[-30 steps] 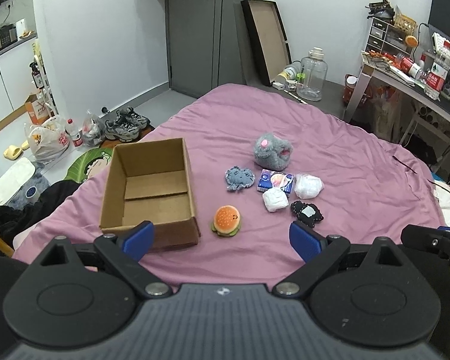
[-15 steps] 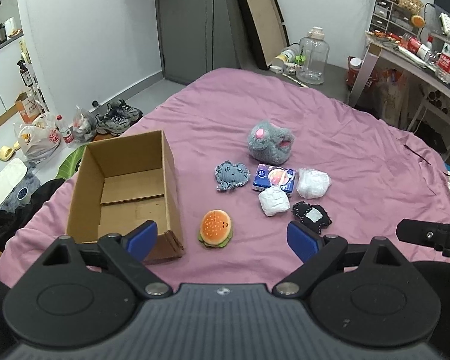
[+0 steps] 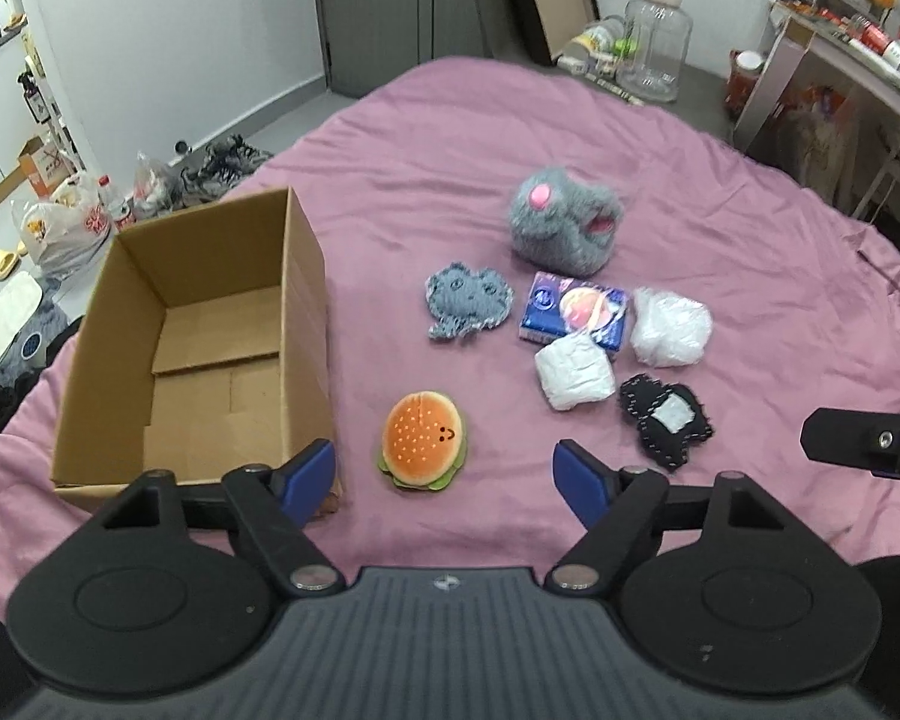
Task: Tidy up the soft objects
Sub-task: 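Close the left tool on the hamburger plush while the right tool grasps the black patched plush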
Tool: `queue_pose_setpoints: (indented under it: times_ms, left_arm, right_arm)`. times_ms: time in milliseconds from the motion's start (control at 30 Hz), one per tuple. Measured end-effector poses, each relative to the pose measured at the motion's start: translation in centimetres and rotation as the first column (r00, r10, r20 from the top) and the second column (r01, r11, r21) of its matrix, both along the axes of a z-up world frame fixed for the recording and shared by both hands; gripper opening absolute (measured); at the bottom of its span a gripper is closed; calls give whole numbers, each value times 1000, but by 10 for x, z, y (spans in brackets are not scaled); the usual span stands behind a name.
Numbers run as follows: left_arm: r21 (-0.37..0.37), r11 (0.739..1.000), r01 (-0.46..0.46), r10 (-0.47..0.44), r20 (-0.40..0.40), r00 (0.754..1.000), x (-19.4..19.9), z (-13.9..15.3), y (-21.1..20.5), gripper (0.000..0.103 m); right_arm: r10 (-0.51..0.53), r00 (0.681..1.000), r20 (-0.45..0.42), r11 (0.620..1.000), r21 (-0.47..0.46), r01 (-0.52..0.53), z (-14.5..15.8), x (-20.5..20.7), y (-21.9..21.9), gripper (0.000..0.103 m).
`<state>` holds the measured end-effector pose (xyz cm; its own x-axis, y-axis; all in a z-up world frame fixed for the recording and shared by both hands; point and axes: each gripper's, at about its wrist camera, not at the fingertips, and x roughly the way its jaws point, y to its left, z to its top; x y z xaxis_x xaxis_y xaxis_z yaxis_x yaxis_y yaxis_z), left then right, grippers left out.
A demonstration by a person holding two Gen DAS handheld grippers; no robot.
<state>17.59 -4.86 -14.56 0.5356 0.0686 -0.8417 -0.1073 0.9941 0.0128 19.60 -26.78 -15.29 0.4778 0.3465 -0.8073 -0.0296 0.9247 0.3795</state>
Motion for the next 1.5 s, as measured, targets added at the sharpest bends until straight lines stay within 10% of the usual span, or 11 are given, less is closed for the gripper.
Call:
queue_pose_setpoints:
  times_ms: [533,1000,1267,1500]
  left_arm:
    - [36,998,-56,59,-84,995,51,-54,2,74]
    - [214,977,21,-5,-76,997,69,-78,-18,74]
    - [237,971,-13,35,-89,995,73,-80,-26,68]
    - [186,982,-20,50,-155,987,69,-94,-24,46]
  right_arm:
    - [-22,987,-158,998,-55,13,-58,66,24,95]
    - [-32,973,-227,994,-111,7,-96,91,48,93]
    - [-65,976,-208,989,-146,35,-101,94,49,50]
    - [-84,982,-167,994,-80,71,-92,86,38,39]
